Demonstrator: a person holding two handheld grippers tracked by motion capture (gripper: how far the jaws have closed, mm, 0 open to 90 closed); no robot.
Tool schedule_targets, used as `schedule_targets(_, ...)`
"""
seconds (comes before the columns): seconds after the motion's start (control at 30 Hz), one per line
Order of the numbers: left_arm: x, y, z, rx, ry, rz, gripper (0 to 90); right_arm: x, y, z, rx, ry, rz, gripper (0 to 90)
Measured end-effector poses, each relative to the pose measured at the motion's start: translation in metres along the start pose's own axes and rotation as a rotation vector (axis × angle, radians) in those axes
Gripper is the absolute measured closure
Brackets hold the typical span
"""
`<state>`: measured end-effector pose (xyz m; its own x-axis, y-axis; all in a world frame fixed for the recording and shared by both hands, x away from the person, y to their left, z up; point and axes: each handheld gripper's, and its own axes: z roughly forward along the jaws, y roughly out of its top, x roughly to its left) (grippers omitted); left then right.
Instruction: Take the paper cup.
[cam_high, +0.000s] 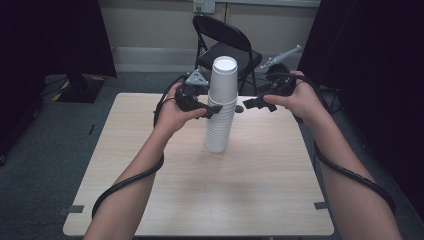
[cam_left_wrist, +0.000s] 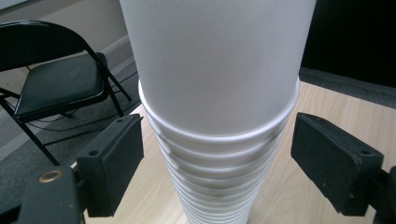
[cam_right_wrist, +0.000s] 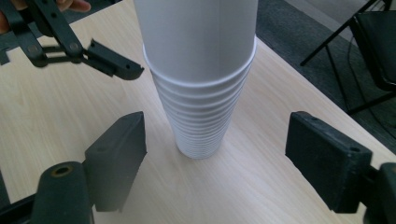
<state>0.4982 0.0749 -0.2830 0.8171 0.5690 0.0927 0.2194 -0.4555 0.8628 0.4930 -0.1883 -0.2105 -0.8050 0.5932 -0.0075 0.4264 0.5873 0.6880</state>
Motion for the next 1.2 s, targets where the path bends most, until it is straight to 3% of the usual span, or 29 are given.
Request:
schedule_targets(0.23, -0.002, -0.001, 0.004, 0.003, 0.006, -0.001, 20.1, 0.002, 0.026, -0.012, -0.038, -0.017, 0.029, 22.1)
schedule_targets(0.43, 0.000, -0.002, 0.005, -0.007, 0.006, -0.022, 22.2, 0.001, 0.035, -0.015, -0.024, -0.041, 0.027, 22.2)
schedule_targets(0.5, -0.001, -0.001, 0.005, -0.003, 0.012, -0.017, 21.3, -0.001, 0.040, -0.019, -0.045, -0.043, 0.061, 22.5)
schedule_targets(0.57, -0.001, 0.000, 0.006, -0.002, 0.015, -0.005, 20.9, -0.002, 0.042, -0.020, -0.055, -0.047, 0.066, 22.4)
schedule_targets(0.83, -0.001, -0.001, 0.008, -0.008, 0.009, -0.032, 18.9, -0.002, 0.054, -0.027, -0.068, -0.072, 0.072, 23.7)
schedule_targets(1.0, -0.002, 0.000, 0.007, -0.005, 0.015, -0.018, 19.2, 0.002, 0.066, -0.033, -0.064, -0.090, 0.073, 27.4)
schedule_targets(1.2, -0.002, 0.000, 0.008, -0.007, 0.015, -0.025, 19.3, 0.005, 0.080, -0.035, -0.102, -0.104, 0.113, 36.0)
